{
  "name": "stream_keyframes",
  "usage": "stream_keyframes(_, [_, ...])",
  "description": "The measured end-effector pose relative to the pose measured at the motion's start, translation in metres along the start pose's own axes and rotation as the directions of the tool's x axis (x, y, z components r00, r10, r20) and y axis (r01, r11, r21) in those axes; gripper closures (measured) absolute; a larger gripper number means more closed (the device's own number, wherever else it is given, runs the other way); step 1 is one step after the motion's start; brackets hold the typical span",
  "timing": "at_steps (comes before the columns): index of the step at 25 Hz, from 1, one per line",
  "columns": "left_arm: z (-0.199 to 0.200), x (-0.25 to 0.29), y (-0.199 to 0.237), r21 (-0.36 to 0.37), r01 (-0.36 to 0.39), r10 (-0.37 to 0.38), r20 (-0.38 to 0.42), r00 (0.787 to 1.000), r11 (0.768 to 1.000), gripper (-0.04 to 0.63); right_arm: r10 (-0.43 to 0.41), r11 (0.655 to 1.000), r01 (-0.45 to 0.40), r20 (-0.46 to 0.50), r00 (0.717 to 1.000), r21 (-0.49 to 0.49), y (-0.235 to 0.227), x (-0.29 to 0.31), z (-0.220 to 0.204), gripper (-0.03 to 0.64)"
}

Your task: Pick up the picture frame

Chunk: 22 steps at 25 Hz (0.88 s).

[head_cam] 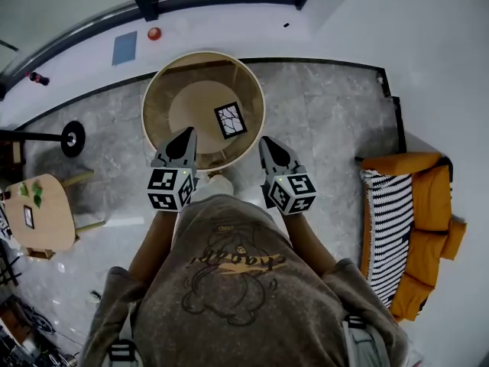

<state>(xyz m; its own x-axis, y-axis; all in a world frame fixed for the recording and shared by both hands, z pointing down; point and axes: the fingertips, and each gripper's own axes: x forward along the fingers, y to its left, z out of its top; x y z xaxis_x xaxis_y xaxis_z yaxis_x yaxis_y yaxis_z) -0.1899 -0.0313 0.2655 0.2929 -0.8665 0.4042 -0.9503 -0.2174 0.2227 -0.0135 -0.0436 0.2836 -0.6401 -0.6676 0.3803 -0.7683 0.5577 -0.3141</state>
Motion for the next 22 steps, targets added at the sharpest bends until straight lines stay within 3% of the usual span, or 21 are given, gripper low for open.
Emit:
stream_keyframes(9, [0.023, 0.022, 0.024, 0.022, 0.030, -0.030, 0.003, 1.000, 0.999, 0.578, -0.051, 0.999, 0.051, 0.022, 0.998, 0.002, -0.008, 0.024, 0.018, 0.600])
stream_keyframes(22, [0.033, 0.038, 0.025, 0.002, 0.015, -0.015, 0.004, 1.000, 1.000, 0.578, -0.038, 0.999, 0.039, 0.029, 0.999, -0.022, -0.023, 0.035, 0.040, 0.600])
